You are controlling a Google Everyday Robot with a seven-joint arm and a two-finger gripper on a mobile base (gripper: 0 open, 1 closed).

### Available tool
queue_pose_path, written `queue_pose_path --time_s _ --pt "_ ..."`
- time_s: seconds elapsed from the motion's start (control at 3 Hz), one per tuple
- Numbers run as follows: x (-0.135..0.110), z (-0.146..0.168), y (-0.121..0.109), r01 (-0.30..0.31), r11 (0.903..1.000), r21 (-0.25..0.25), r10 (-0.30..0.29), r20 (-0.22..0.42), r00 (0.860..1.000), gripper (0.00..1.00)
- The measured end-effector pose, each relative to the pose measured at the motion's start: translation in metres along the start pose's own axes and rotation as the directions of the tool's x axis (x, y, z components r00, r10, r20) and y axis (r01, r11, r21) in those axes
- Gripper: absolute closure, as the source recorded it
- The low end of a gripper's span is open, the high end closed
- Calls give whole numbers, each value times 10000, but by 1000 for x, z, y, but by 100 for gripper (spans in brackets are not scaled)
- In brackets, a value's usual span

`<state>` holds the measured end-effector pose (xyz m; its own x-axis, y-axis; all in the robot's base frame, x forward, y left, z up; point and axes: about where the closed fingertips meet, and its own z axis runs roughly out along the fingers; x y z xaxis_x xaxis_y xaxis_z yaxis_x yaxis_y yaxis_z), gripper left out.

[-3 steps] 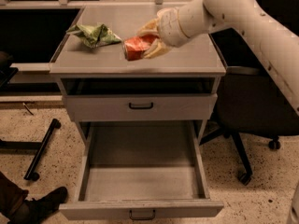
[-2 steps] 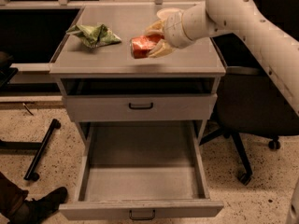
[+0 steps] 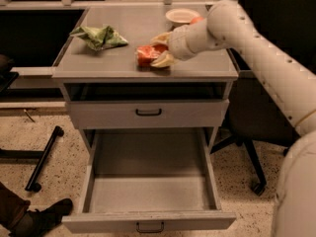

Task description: Pick coke can from middle drawer and place on counter

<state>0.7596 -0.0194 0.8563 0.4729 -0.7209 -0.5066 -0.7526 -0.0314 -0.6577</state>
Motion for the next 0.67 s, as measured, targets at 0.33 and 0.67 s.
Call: queue_pose_path --time_s 0.33,0.67 --pt "1 6 -1 -37 10000 -92 37 48 10000 100" --pt "1 6 -1 -37 10000 -92 37 49 10000 83"
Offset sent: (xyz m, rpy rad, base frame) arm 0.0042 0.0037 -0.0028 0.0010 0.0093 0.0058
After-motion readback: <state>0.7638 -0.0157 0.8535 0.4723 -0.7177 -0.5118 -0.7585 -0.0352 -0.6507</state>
